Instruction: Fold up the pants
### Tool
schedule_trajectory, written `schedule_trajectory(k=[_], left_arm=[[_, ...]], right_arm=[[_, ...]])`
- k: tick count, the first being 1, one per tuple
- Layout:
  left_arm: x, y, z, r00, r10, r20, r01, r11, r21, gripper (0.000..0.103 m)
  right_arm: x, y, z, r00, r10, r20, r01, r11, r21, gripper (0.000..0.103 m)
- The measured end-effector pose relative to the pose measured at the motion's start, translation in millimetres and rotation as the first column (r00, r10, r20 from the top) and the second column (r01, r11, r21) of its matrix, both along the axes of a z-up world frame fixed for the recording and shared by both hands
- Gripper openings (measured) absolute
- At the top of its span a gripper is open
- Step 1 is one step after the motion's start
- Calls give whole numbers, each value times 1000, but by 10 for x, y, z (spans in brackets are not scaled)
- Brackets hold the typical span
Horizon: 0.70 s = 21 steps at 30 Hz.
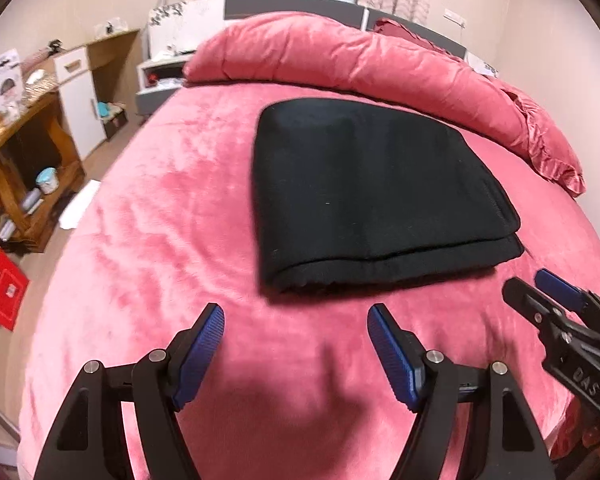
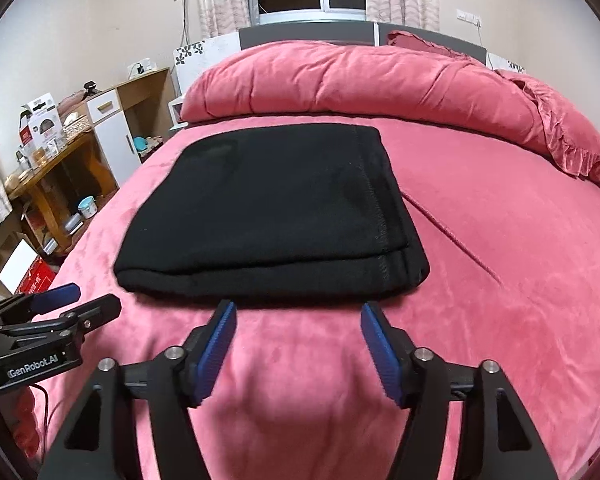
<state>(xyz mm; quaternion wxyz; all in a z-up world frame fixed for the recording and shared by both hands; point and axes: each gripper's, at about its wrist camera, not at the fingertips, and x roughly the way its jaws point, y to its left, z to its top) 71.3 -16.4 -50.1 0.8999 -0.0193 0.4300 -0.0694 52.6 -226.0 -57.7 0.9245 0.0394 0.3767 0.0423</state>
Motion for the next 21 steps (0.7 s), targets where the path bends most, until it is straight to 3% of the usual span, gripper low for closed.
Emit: schedule_trajectory(k=[11,21], left_arm=[[-515,105,238,994,58,93,-64,995,70,76],[-702,60,338,989,53,136,-65,994,85,76]], right_arm=[[-432,115,101,998,-38,49,38,999,4,82],[-586,187,166,997,-31,71,32,999,-5,83]])
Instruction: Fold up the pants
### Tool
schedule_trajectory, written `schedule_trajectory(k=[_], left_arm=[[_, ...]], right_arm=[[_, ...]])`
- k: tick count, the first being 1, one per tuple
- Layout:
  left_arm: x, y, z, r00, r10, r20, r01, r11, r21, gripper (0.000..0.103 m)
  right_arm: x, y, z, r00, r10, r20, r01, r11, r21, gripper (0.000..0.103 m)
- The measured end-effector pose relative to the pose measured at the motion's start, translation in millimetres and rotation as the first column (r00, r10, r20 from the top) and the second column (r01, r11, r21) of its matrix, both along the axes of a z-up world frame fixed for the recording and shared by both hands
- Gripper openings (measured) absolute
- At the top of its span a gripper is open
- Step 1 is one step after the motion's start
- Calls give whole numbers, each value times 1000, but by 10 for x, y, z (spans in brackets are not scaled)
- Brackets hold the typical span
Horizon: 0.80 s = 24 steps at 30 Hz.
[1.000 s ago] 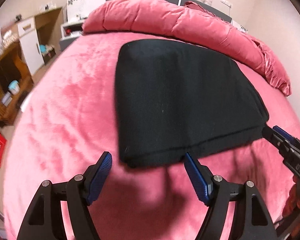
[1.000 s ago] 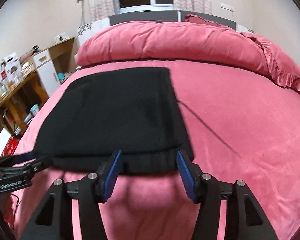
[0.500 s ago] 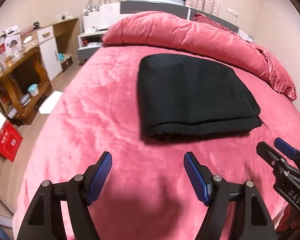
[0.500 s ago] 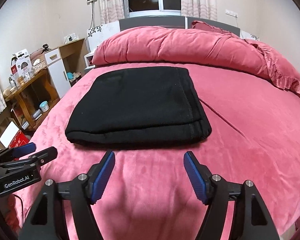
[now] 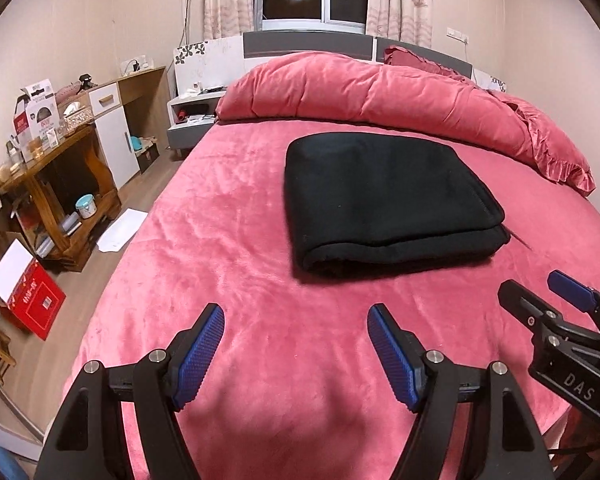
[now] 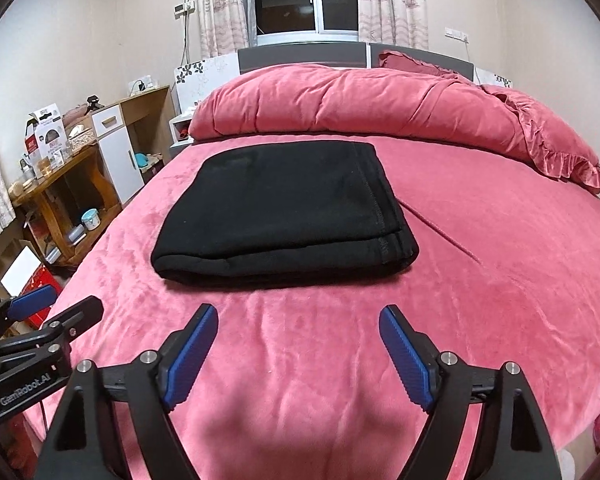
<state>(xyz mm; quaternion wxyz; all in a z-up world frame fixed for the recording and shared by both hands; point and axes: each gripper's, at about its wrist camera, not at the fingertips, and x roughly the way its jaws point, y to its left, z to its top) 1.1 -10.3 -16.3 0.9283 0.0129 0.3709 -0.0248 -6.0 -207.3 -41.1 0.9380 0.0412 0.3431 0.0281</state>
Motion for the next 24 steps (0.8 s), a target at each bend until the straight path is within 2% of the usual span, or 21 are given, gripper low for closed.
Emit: schedule_trajectory(k=[8,17,24], left_arm=[[-96,-49,8,1000,4,22,-5,1000,16,76],[-160,-72,28,999,8,36,-9,1000,15,76],[-157,-54,18,1000,10,19,-10,1000,-3,76]], right_arm=[[-77,7,58,999,1,35,0,1000,-16,83],[-86,-6,46,1000,5,29,-5,1000,-7,83],[-84,4,41,1000,8,29,-8,1000,-5,83]])
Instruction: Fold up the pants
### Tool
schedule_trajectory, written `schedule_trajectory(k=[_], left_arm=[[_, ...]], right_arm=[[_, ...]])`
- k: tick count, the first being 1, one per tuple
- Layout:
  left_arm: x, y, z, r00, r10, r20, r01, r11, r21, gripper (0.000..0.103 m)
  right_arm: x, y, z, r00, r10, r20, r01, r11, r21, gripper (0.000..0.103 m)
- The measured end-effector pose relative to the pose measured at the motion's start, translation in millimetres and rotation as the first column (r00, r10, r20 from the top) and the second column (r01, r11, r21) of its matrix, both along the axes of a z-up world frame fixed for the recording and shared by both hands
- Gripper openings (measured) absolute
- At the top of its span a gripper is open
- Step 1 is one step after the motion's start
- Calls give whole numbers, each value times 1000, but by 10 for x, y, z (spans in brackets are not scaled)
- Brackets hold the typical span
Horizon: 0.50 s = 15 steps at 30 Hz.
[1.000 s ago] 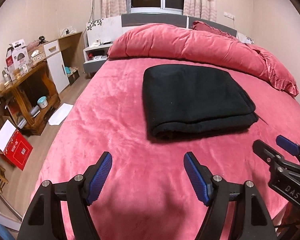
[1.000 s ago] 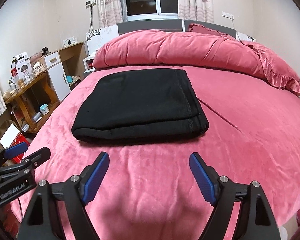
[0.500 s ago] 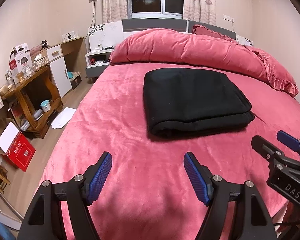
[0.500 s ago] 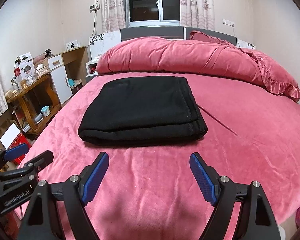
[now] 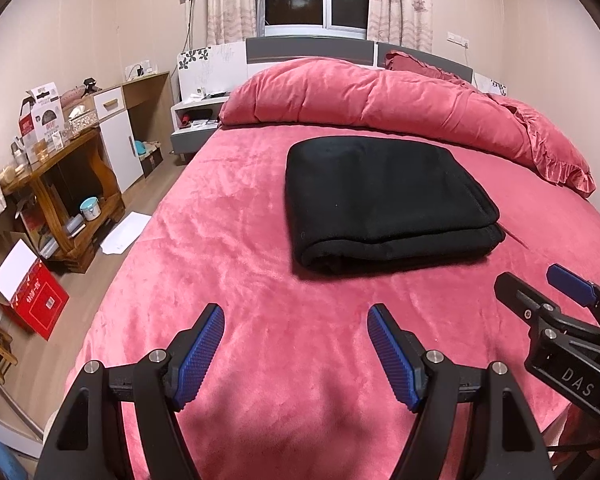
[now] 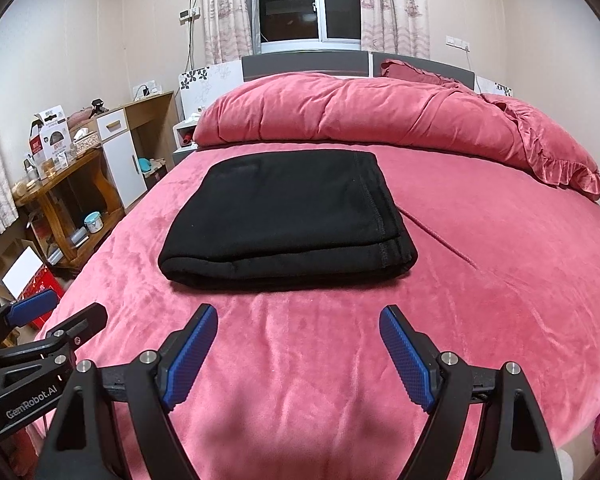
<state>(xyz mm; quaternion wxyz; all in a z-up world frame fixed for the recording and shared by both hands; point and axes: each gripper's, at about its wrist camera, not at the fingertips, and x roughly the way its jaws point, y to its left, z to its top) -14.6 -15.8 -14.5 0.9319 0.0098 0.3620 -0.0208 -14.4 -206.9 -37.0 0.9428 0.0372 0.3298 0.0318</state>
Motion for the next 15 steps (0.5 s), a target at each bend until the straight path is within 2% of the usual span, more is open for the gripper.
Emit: schedule_trajectory(k=[15], left_arm=[[-15,-2,-11,1000,-8,-3,8,1000,0,76]], right_arm=[[-1,13,-39,1000,3,-14,-3,1000,16,83]])
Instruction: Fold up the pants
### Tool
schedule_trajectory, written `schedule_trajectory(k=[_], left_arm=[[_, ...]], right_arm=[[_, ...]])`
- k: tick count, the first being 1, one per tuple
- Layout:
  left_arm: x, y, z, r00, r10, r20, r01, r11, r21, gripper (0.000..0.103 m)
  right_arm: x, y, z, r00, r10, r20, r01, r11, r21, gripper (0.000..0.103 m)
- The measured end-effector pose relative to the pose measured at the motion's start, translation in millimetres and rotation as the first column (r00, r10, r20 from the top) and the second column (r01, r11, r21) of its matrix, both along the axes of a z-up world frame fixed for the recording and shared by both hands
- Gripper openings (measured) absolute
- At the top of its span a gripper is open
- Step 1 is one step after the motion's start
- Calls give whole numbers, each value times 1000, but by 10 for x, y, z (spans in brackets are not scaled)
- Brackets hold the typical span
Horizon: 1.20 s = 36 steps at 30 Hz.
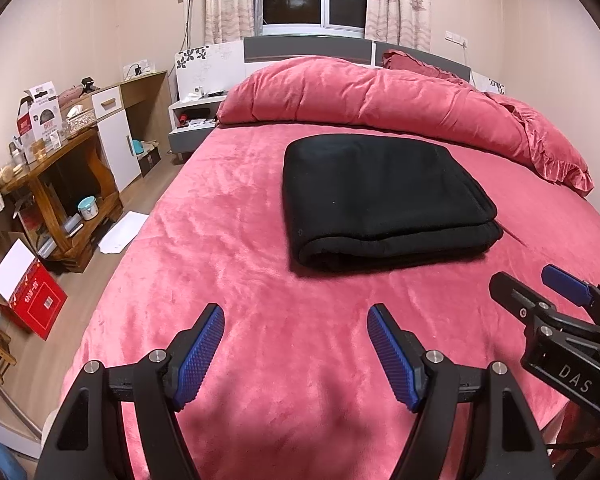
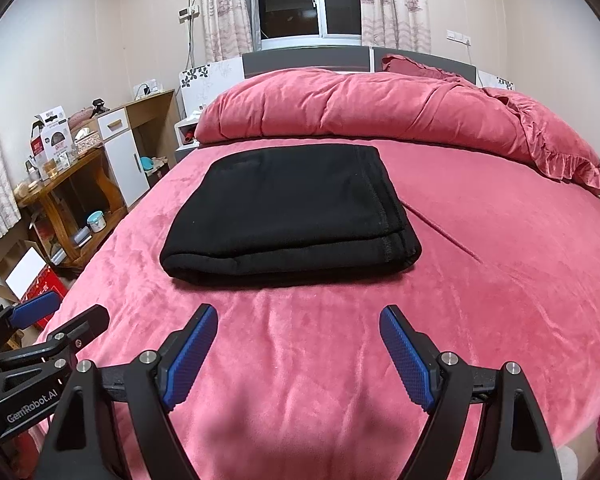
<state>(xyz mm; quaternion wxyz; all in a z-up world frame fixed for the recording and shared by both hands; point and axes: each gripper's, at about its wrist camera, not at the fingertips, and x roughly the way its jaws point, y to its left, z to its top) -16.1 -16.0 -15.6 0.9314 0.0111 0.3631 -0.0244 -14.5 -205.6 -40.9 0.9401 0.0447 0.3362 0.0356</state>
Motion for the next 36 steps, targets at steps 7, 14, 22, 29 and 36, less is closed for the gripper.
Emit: schedule_trajectory(k=[7,14,22,29,36], left_arm=[[13,5,-20,1000,12,-12,-12,1000,2,75],[26,5,-49,1000,15,-25,-15,1000,1,75],[39,11,-74,999,16,-32,-16,1000,1,75],[45,13,-96,999,18,-42,-18,1000,3,75],[59,17,-120,998,19,-57,-19,1000,1,75]], right_arm=[[6,-6,-7,1000,1,-4,-1,1000,4,83],[8,1,-27,1000,1,-17,-1,1000,8,83],[23,-17,-64,999,-4,-32,5,1000,18,83],[25,-2,-77,999,-4,-37,5,1000,19,83],[37,-12,-105,999,-6,-47,7,1000,22,83]])
